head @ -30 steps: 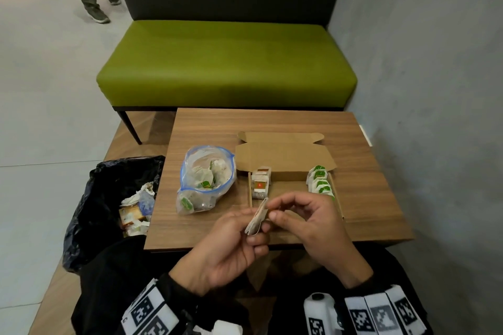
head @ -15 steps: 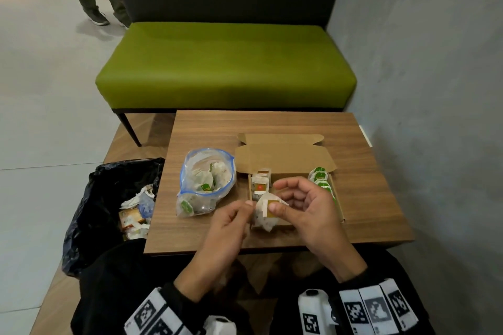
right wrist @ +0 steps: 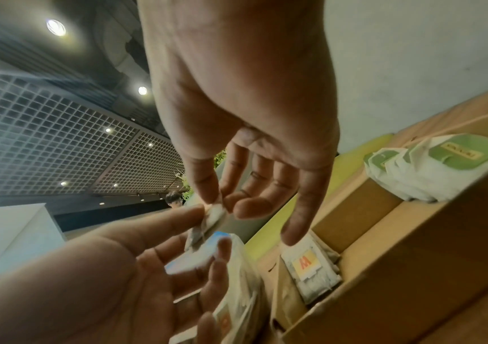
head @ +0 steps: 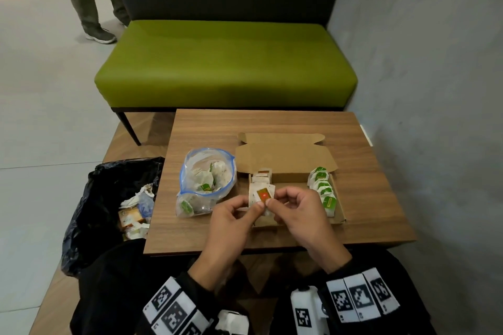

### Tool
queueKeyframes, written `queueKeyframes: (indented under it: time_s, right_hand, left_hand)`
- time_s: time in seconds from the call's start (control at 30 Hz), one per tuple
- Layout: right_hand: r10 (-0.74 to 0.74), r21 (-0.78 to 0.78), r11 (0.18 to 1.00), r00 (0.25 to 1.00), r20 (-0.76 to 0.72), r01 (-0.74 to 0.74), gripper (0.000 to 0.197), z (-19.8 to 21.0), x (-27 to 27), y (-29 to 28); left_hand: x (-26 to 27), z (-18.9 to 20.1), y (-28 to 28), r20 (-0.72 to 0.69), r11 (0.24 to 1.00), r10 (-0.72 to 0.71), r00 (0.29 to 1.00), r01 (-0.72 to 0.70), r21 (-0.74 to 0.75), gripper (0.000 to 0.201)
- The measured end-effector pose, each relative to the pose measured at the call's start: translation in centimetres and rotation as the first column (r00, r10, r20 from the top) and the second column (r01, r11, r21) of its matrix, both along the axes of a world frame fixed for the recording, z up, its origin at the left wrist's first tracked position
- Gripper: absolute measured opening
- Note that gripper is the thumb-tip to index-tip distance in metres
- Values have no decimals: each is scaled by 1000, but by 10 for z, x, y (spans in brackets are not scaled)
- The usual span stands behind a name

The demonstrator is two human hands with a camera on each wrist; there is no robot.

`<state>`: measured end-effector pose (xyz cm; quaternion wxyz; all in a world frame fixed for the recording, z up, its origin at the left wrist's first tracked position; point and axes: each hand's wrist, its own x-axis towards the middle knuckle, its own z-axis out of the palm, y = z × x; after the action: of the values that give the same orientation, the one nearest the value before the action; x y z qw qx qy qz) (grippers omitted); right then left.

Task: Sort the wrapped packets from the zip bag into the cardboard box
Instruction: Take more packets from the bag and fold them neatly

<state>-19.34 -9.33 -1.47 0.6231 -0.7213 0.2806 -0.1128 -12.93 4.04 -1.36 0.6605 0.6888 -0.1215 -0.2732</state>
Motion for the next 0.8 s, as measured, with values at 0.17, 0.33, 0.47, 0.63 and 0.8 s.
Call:
queueKeyframes:
  time_s: [0.17,0.33,0.47,0.63,0.8]
  right_hand:
    - [-85,-100,992,993,-82,77,7,-14,14,-27]
    - [20,-115,992,955,-296,-56,2,-42,31,-43]
    - [15,-204,975,940,-340,-89,7,-60,40,-42]
    - [-81,-381,922,930,-359,-67,6,-65,47,-39]
    - [-125,-450,891,917,-378,-64,19,-66,52,-31]
  left_hand:
    - [12,-32,0,198,925,-69,978,-11,379,21]
    - [9,-38,1,367,806,-285,885,14,591,32]
    - [10,-44,-1,391,798,-305,868,9,603,31]
    - [10,-50,-1,384,799,-300,873,10,601,28]
    - [10,-54,-1,397,810,-300,867,11,587,25]
